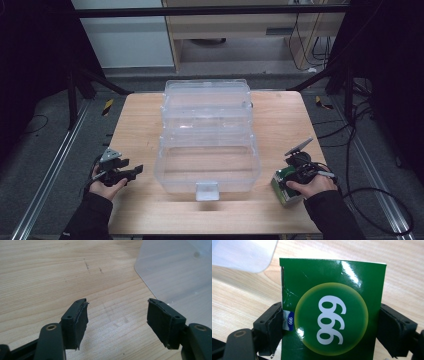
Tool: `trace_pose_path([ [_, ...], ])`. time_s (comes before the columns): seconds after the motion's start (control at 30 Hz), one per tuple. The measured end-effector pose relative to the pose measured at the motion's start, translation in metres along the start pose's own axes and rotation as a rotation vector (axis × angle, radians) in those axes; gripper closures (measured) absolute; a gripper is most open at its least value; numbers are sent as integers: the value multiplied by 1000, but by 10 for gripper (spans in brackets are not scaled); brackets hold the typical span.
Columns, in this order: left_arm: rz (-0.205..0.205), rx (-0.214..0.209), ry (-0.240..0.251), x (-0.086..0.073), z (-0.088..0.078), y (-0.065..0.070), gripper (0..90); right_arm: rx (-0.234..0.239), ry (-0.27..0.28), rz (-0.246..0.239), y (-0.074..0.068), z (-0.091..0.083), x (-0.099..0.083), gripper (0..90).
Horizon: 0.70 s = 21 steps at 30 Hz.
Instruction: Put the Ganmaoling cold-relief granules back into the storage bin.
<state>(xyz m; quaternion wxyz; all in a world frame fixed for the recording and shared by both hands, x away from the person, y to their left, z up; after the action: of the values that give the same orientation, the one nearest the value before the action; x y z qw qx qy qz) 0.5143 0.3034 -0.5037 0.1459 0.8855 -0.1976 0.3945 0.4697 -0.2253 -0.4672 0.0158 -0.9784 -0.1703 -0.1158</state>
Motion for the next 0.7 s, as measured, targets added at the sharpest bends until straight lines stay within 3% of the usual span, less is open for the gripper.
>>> trace_pose_path([
  [0.23, 1, -1, -4, -1, 1, 0, 319, 4, 82, 8, 5, -17, 6, 176],
  [0.43, -2, 2, -5, -1, 1, -1, 318, 2, 148, -23, 5, -27, 14, 177],
  [0.7, 4, 3, -9, 0, 2, 0, 318, -10, 234, -24, 10, -45, 22, 180],
])
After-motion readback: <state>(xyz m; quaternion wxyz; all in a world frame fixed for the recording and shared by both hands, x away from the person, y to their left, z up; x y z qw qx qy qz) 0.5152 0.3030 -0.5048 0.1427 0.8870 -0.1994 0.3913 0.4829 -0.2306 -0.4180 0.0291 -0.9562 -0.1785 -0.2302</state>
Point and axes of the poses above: each handheld gripper's, and its own axes: z roughly forward along the jaws, x roughly out of its top, y roughly to its right, the point moved 6 cm from there along z, roughly forward along the jaws, and after that the axes turned 2 degrees about -x, right-handed, at the moved point
